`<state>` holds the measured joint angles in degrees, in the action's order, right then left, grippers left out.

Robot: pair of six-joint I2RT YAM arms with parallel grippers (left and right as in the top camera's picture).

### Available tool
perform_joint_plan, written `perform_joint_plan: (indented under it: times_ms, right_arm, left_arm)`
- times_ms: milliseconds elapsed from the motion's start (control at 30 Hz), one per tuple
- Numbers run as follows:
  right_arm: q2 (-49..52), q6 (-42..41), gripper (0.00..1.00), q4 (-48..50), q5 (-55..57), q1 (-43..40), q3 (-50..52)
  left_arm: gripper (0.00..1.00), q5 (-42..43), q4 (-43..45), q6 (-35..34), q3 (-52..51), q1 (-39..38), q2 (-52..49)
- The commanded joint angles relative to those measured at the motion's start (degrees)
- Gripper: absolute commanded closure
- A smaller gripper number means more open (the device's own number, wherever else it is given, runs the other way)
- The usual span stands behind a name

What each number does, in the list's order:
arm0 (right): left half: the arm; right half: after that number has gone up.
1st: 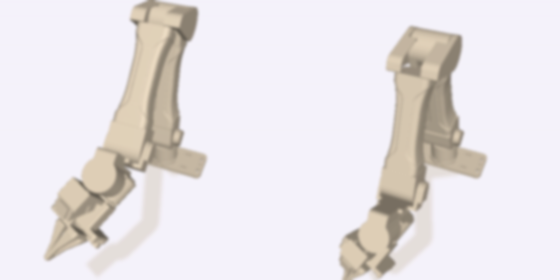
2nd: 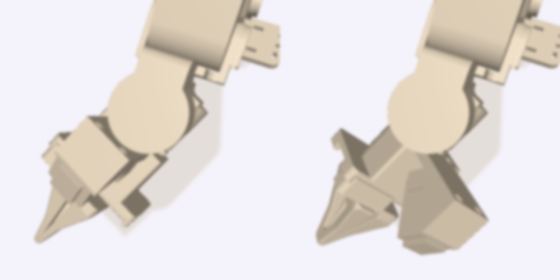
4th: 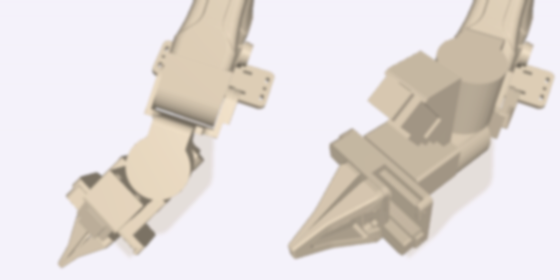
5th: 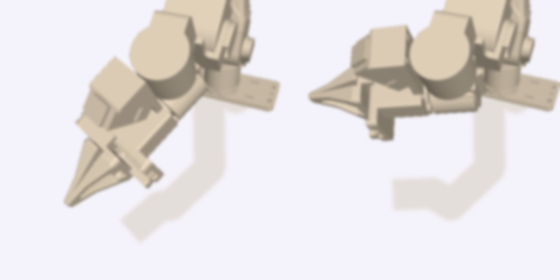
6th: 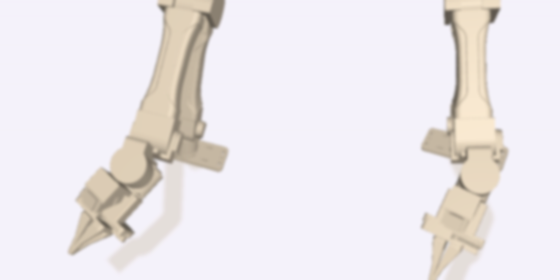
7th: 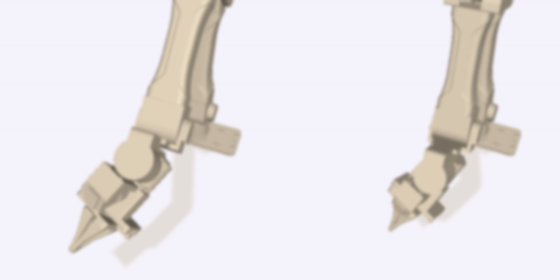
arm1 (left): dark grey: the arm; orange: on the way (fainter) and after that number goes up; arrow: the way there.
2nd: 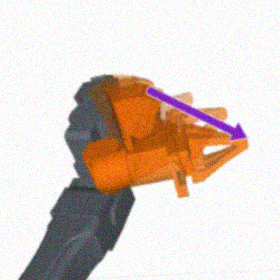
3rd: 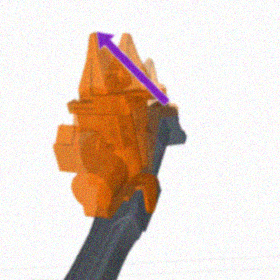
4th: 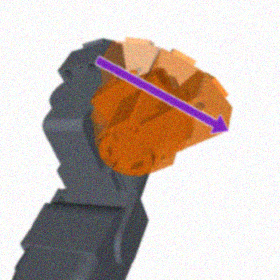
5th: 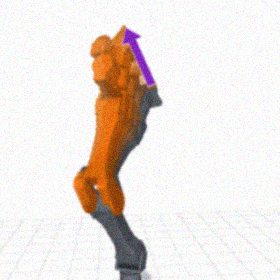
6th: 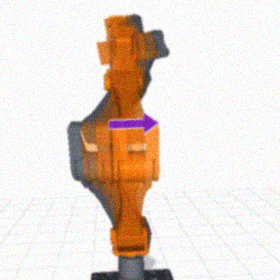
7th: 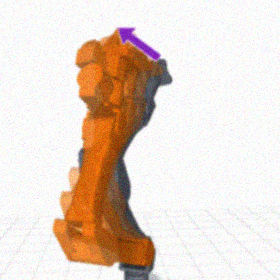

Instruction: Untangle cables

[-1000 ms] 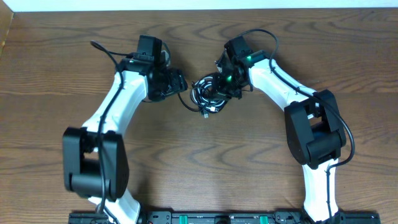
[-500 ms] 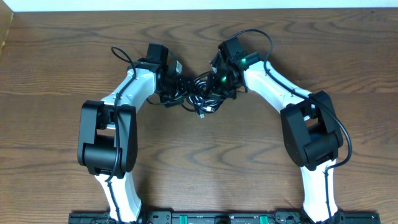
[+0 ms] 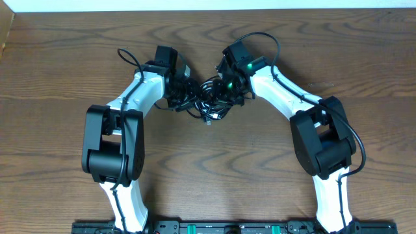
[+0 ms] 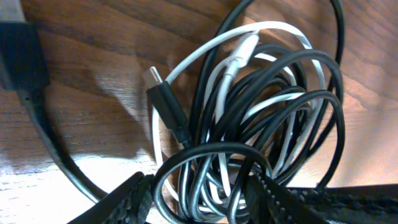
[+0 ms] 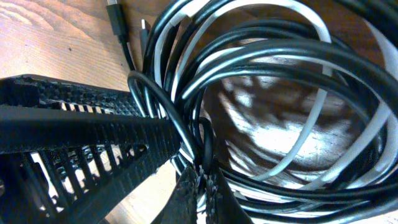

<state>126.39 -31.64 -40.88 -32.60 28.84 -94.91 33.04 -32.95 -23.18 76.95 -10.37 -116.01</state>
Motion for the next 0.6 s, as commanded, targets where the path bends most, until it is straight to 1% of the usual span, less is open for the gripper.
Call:
perform_joint_plan:
  times_ms: [0, 100, 167, 300, 333, 500, 533, 567]
  right_arm:
    - [0.5, -0.5, 0.99, 0.0, -2.5, 0.8, -1.0]
    - [0.5, -0.5, 0.99, 0.0, -2.5, 0.8, -1.0]
    - [0.5, -0.5, 0.99, 0.0, -2.6, 0.8, -1.0]
    - [0.5, -0.5, 0.99, 0.5, -6.2, 0.7, -1.0]
    - [0.5, -0.5, 0.99, 0.7, -7.1, 0.6, -1.0]
    - [0.5, -1.1, 0.99, 2.0, -11.5, -0.4, -1.0]
    - [0.5, -1.1, 0.99, 2.1, -12.2, -0.7, -1.0]
    - [0.5, -1.1, 0.99, 2.1, -12.8, -0.9, -1.0]
  left_arm:
    - [0.48, -2.3, 0.1, -1.1, -0.3, -0.6, -0.9]
    - [0.48, -2.8, 0.1, -1.4, -0.3, -0.9, -1.0]
    - [0.48, -5.3, 0.0, -2.7, -0.4, -1.1, -1.0]
    - [0.48, -7.4, 0.1, -4.6, -0.7, -1.6, -1.0]
    - [0.50, -7.4, 0.1, -4.6, -0.7, -1.7, -1.1]
    - [0.66, -7.4, 0.3, -4.6, -0.7, -1.7, -1.7]
    - [0.72, -7.4, 0.3, -4.6, -0.7, -1.7, -1.7]
    - [0.80, -7.4, 0.3, -4.6, -0.7, -1.6, -1.7]
